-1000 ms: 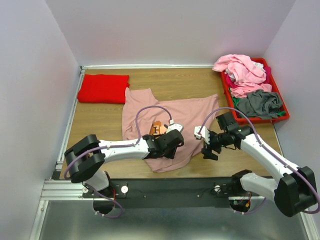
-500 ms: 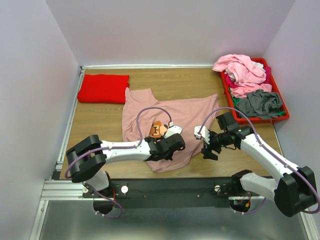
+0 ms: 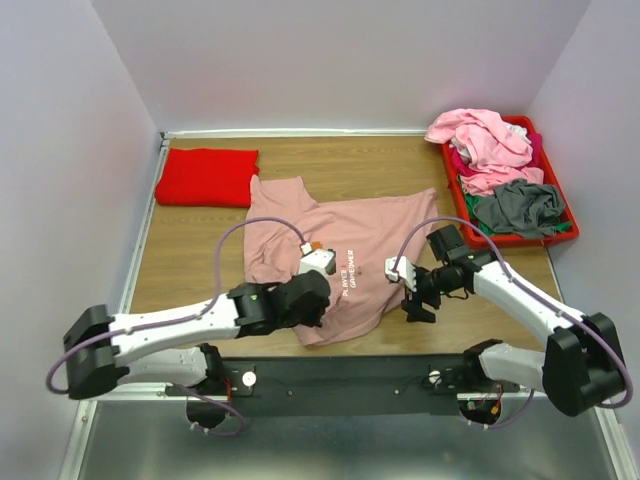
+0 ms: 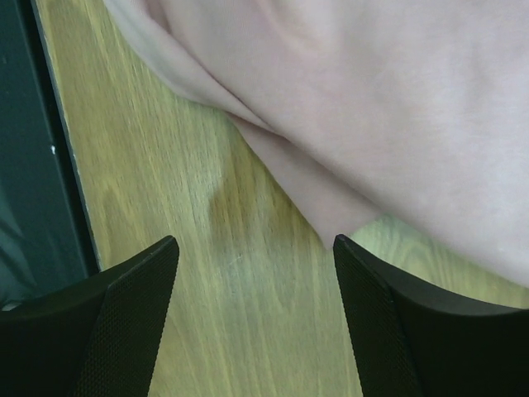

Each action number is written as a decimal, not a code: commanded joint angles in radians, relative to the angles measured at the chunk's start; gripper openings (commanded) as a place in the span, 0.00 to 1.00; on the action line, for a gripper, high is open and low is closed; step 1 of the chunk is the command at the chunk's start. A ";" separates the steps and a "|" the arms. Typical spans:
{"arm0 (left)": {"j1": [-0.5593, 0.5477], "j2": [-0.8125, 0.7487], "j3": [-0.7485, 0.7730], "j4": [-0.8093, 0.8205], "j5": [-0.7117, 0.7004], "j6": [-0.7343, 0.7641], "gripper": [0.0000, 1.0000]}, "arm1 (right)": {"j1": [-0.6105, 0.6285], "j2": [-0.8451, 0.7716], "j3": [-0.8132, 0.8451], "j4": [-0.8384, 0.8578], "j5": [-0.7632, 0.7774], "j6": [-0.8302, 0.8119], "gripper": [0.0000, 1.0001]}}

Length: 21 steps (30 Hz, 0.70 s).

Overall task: Fold and stack the t-shirts
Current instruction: Flatten the tshirt out

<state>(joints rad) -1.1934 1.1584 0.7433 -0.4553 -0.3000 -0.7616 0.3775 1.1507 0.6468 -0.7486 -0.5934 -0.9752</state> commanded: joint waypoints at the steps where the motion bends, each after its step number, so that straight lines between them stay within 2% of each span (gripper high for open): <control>1: -0.006 -0.149 -0.028 -0.106 0.119 -0.067 0.00 | -0.003 0.078 0.004 0.025 -0.019 -0.066 0.81; 4: -0.006 -0.280 -0.038 -0.137 0.179 -0.096 0.00 | -0.003 0.116 0.017 0.061 -0.022 -0.071 0.80; 7: -0.006 -0.350 -0.050 -0.164 0.199 -0.119 0.00 | 0.000 0.155 0.033 0.091 -0.019 -0.069 0.79; 18: -0.006 -0.480 -0.001 -0.220 0.139 -0.105 0.00 | 0.009 0.267 0.027 0.146 0.038 -0.053 0.69; 21: -0.005 -0.506 0.024 -0.224 0.124 -0.087 0.00 | 0.008 0.282 0.030 0.153 0.052 -0.042 0.60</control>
<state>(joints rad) -1.1934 0.6880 0.7185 -0.6582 -0.1493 -0.8711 0.3801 1.3968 0.6762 -0.6201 -0.5877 -1.0222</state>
